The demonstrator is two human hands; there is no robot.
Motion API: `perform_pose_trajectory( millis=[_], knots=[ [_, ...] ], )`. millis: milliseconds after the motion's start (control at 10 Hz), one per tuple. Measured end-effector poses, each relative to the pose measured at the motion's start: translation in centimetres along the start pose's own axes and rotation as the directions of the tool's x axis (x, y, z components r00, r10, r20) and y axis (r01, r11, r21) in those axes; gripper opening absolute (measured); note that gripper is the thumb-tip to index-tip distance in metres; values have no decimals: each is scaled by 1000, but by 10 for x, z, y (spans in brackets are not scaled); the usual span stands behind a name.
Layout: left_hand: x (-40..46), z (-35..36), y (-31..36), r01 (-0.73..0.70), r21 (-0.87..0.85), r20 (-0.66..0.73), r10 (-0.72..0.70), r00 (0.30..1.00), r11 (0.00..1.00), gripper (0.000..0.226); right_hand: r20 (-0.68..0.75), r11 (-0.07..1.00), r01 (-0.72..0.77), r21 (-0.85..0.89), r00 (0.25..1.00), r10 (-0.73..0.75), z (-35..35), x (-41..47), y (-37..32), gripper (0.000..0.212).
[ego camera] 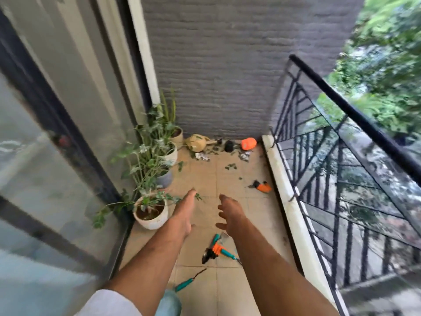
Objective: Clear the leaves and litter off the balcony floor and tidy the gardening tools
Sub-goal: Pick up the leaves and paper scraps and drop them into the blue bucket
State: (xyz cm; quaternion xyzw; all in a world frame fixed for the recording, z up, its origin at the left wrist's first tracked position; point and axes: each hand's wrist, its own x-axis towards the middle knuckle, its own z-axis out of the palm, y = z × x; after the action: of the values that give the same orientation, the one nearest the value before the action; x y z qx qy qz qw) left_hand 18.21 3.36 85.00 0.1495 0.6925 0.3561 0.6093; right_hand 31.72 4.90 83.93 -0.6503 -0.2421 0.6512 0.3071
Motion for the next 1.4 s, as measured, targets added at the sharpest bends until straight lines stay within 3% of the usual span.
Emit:
perform_pose_trajectory(
  millis=[100, 200, 300, 600, 700, 1000, 1100, 1400],
  knots=[
    [39, 16, -19, 15, 36, 79, -18, 997, 999, 91, -45, 1000, 17, 20, 999, -16, -27, -7, 13, 43],
    [26, 27, -30, 5, 94, 118, -16, 993, 996, 90, -116, 993, 11, 117, 993, 3, -41, -14, 30, 38],
    [14, 34, -44, 43, 88, 173, -58, 983, 995, 81, -190, 989, -23, 147, 980, 51, -43, -19, 51, 13],
    [-1, 59, -69, 45, 106, 288, -74, 955, 993, 77, -326, 978, 23, 206, 944, 46, -64, -41, 79, 17],
    [-12, 73, -61, 11, 148, 329, -60, 942, 989, 78, -352, 974, 64, 217, 936, 17, -73, -47, 67, 29],
    [-31, 129, -8, -123, 187, 393, 41, 919, 975, 80, -365, 938, 232, 259, 922, -128, -108, -55, -8, 17],
    [-42, 146, 20, -199, 151, 399, 124, 908, 968, 67, -348, 933, 275, 234, 919, -183, -113, -49, -37, 16],
    [-39, 186, 86, -338, 83, 352, 289, 890, 938, 87, -257, 919, 345, 191, 921, -293, -130, -21, -115, 17]
  ],
)
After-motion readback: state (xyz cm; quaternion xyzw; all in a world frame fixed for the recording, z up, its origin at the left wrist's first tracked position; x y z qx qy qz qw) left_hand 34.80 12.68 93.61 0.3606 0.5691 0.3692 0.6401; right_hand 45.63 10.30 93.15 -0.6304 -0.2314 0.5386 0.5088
